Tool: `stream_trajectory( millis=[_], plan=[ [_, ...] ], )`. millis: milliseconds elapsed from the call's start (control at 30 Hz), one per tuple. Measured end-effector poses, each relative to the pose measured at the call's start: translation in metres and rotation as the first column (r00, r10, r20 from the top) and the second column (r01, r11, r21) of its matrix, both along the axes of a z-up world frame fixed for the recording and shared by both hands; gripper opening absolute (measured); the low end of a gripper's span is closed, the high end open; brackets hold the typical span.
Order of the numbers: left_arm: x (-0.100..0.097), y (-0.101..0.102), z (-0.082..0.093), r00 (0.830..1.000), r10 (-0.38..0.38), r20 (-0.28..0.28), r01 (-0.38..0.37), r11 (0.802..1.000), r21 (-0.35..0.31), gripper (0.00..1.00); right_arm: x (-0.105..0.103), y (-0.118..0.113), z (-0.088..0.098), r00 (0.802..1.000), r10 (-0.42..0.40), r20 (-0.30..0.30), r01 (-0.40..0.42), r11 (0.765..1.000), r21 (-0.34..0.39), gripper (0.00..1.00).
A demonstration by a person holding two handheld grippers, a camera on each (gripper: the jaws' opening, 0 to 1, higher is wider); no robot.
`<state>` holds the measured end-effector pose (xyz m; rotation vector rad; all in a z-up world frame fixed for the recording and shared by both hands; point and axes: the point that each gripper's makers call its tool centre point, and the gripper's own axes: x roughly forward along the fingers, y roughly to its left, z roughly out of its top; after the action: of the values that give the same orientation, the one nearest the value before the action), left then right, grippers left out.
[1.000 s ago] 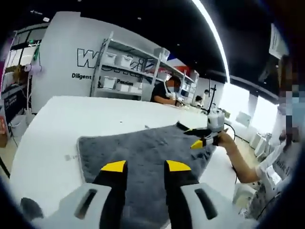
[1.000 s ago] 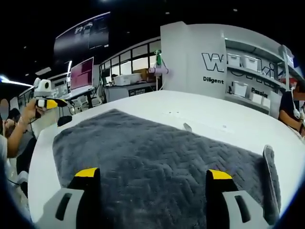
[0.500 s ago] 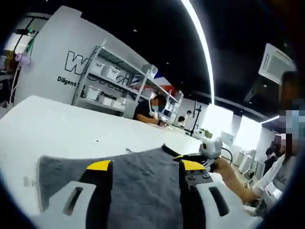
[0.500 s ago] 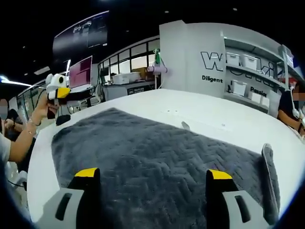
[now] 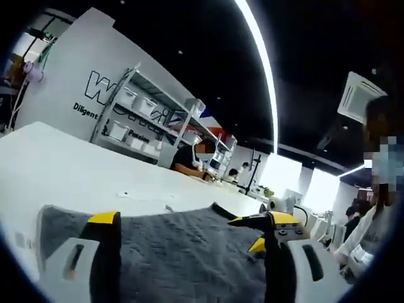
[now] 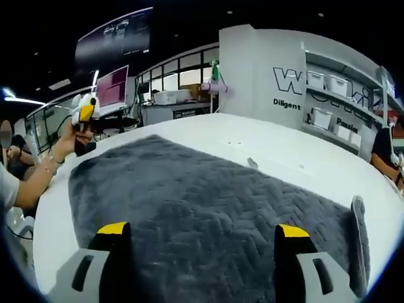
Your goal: Fold the towel on the table until its edges align and the towel forms a compact rectangular stack.
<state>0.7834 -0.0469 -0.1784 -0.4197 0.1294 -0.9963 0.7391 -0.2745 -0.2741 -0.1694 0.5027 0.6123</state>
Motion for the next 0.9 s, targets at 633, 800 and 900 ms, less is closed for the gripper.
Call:
stream_trajectory(
  millis=[633,800,900],
  plan=[
    [-0.026,-0.014,0.004,0.996,-0.089,0.014,0.089,0.994,-0.060,0.99,-0.017,0.054,-0.009,0.978,0.208,0.015,-0.208,0.978,-0.011,0.93],
    [-0.029,-0.016,0.006,0.996,-0.090,0.025,0.092,0.994,-0.056,0.99,-0.003,0.029,0.002,0.987,0.132,0.088,-0.129,0.991,-0.043,0.86],
    [-0.030,-0.016,0.008,0.995,-0.098,0.022,0.100,0.993,-0.067,0.99,0.010,-0.006,0.015,0.988,0.028,0.151,-0.020,0.998,-0.057,0.79]
  ],
)
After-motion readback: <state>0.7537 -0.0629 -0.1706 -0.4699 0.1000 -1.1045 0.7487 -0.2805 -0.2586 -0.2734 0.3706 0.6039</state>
